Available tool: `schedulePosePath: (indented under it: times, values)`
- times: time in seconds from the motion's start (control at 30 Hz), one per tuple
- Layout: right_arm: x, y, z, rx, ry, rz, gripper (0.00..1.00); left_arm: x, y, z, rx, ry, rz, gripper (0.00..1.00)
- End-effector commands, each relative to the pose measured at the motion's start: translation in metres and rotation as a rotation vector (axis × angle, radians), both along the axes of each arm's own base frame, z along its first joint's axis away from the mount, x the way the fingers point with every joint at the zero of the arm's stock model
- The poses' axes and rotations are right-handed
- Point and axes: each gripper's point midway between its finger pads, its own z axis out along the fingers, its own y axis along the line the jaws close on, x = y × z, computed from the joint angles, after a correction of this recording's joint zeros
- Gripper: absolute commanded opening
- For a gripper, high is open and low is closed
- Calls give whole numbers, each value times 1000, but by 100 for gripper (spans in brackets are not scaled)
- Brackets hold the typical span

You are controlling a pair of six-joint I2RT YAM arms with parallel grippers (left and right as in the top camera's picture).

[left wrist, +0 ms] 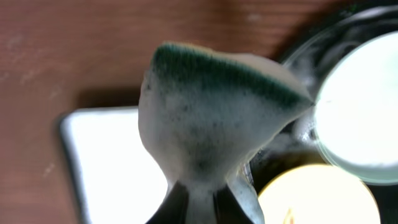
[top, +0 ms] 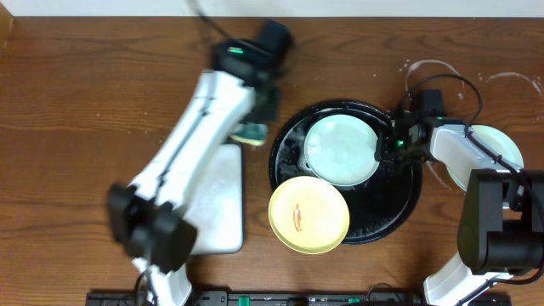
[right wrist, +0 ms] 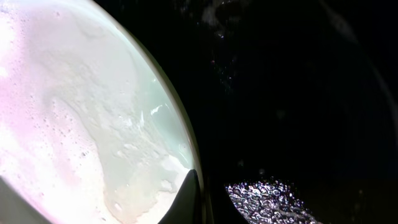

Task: Clean dirty plates on tray and stack at the side
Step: 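Return the left gripper with sponge to the soapy tray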

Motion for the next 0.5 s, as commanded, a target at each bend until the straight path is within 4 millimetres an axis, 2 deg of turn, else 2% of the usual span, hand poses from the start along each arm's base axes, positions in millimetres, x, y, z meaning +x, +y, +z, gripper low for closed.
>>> schedulePosePath:
  times: [0.0,0.07,0.1,0.17,0.33,0.47]
  values:
    - [-2,-17,-14,-79,9,-11,1,-11,45,17,-1,26,115,8]
    - [3,-17,-13,-79,-13,-12,1,-23,69,10,24,94,168,8]
    - [9,-17,-12,-79,-38,-13,1,-34,86,-3,47,162,208,8]
    - [12,-17,-11,-79,-52,-13,1,-44,98,-23,59,231,240,8]
    - [18,-17,1,-80,-72,-13,1,-58,107,-82,49,314,276,7]
    - [21,-22,32,-130,-111,-15,1,-65,112,-112,51,332,286,7]
